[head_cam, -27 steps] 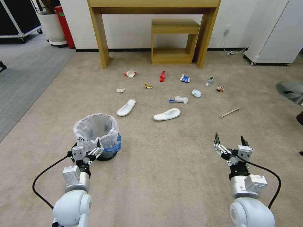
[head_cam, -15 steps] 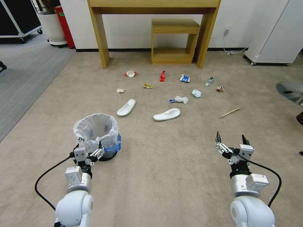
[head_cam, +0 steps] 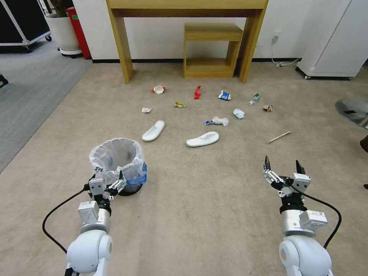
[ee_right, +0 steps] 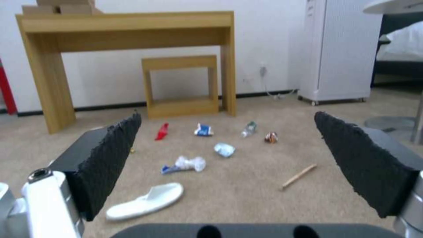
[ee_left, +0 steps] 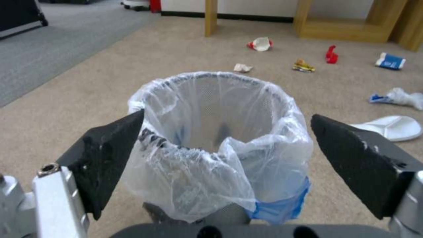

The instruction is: Pick up the trash bin and place the garbage on the floor into it.

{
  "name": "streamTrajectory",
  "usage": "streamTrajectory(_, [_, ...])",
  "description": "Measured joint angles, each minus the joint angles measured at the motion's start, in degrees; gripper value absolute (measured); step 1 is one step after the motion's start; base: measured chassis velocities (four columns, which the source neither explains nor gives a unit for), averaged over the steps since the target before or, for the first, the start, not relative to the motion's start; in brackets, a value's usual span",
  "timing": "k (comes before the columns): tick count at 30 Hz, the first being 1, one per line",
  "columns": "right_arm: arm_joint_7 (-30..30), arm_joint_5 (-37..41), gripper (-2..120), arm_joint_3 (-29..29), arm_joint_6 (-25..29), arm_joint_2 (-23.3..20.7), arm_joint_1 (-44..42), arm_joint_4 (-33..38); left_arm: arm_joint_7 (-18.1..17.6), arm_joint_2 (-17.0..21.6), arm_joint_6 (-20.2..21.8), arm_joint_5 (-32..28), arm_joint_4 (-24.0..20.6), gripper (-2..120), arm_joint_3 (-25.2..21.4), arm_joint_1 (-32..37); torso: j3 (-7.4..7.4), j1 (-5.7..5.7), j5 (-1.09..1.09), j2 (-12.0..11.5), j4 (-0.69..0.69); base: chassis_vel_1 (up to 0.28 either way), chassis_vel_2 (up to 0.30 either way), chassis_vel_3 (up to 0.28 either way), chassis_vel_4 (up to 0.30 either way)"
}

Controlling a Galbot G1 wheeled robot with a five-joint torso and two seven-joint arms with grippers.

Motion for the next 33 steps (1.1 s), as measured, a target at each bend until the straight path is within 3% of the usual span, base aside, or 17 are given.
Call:
streamTrajectory(17, [-1.4,0.7,100,0.5,0.2,0.4,1.0,1.0,-0.7,2.1,0.8,-4.0,-3.4,100,-1.1,0.1,0.0,0.0,0.0,0.0,0.0,0.0,0.0,0.0,0.0])
streamTrajectory(33, [-2.4,1.0,100,0.7,-0.4,-0.1,0.8,0.9,-0.8,2.4,0.8,-4.6,-2.3,100,-1.3,0.1,-0.01,0.0,0.0,0.0,0.0,-0.011,0.011,0.011,-0.01])
